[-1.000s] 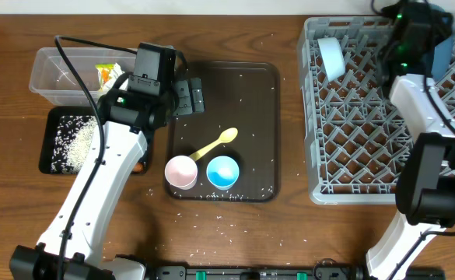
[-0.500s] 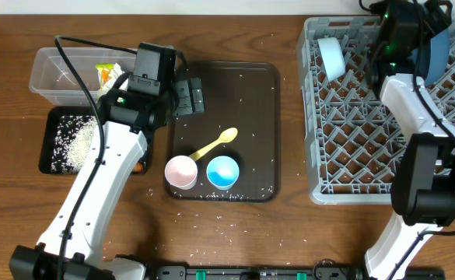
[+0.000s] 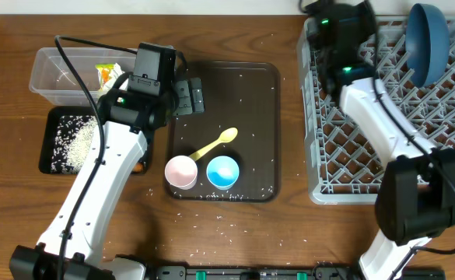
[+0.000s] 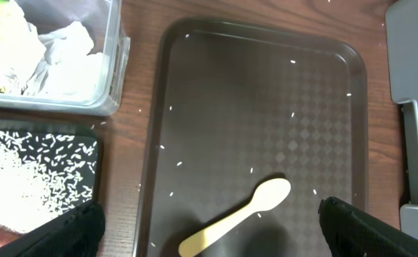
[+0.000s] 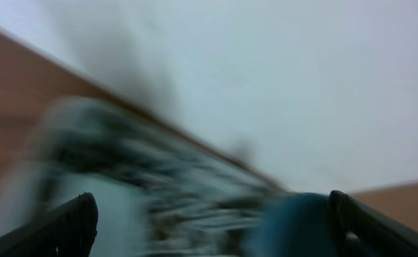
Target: Sort waste into correct bins and load items into the dishwasher rack
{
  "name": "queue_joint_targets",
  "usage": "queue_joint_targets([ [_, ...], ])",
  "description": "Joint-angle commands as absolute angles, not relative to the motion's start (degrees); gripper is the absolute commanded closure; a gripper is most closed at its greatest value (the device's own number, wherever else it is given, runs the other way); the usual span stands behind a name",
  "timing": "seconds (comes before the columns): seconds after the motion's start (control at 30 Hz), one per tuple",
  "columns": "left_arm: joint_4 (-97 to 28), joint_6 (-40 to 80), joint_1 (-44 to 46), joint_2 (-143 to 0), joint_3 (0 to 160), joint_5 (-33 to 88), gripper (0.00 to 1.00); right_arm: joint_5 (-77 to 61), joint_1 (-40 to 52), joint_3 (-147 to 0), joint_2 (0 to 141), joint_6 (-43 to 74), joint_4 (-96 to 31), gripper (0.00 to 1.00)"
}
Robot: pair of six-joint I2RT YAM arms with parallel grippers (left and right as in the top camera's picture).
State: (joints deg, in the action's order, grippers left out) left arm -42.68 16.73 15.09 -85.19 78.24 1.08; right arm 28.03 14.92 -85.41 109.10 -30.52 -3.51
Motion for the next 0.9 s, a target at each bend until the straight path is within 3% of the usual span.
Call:
queue_joint_targets([
  [0.0, -42.8, 16.8, 14.9, -85.7, 77.8, 0.4, 0.03, 17.5, 18.4, -85.3, 106.5, -10.9, -10.0, 0.01],
  [0.37, -42.8, 16.8, 14.9, -85.7, 77.8, 0.4, 0.03, -16.3, 23.9, -84.9, 104.7, 16.1, -28.4, 0.02],
  [0.6, -42.8, 16.8, 14.9, -85.7, 77.8, 0.4, 0.03, -24.7, 25.6, -84.7, 104.7, 20.7, -36.2, 0.14],
  [0.77, -42.8, 16.8, 14.9, -85.7, 77.8, 0.4, 0.03, -22.4, 27.5, -84.6, 105.1, 21.6, -37.6, 0.24],
  [0.87, -42.8, 16.8, 14.9, -85.7, 77.8, 0.4, 0.03, -21.4, 29.1, -84.5, 105.3, 21.6, -39.3, 0.35],
])
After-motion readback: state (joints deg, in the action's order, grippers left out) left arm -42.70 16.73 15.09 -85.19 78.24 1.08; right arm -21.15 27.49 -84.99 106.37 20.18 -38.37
